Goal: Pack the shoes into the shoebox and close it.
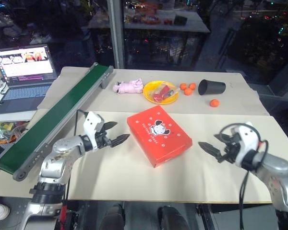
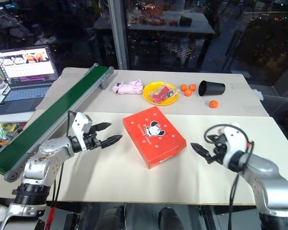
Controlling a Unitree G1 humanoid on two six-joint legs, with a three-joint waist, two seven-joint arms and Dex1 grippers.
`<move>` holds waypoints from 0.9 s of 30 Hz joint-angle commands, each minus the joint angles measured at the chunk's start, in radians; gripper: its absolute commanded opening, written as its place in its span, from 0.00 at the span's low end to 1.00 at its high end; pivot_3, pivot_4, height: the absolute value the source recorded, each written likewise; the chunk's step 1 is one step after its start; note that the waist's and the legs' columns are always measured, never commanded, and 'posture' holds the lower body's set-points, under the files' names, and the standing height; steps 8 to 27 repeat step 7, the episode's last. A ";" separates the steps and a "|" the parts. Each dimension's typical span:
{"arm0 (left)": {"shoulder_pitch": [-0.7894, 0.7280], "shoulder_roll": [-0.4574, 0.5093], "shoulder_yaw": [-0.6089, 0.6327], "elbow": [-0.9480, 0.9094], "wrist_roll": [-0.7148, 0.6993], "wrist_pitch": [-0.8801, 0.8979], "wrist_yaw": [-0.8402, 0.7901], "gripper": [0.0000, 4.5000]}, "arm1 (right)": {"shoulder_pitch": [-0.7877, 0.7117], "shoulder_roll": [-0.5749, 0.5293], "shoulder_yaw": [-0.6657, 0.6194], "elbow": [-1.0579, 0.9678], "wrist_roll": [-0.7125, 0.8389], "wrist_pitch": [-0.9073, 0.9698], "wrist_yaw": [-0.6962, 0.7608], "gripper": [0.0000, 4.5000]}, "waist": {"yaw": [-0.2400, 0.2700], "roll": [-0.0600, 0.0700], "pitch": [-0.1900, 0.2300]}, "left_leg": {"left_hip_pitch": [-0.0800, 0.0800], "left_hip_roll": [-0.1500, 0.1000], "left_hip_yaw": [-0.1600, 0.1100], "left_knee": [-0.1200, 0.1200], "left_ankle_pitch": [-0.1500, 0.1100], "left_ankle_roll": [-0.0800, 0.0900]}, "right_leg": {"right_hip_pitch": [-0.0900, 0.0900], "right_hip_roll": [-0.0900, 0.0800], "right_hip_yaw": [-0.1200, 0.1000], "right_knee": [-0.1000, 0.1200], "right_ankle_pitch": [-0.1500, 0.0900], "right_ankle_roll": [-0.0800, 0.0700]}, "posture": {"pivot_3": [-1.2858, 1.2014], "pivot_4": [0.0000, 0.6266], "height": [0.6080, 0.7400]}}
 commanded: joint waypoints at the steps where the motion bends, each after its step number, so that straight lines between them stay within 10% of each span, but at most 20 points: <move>1: 0.076 -0.042 0.007 0.053 0.053 -0.147 0.042 1.00 | 0.095 0.070 0.005 0.032 -0.028 -0.145 0.004 0.99 | 0.001 0.000 0.000 | 0.000 0.000 0.000 0.000 0.000 0.000 | 0.000 0.000 0.000 0.000 0.000 0.000 | 0.52 0.24 1.00; 27: 0.157 -0.081 -0.022 0.094 0.110 -0.249 0.062 1.00 | 0.129 0.129 0.060 0.131 -0.069 -0.263 0.010 0.99 | 0.001 0.000 0.000 | 0.000 0.000 0.001 0.000 0.000 0.000 | 0.000 -0.001 0.000 0.000 0.001 -0.001 | 0.52 0.24 1.00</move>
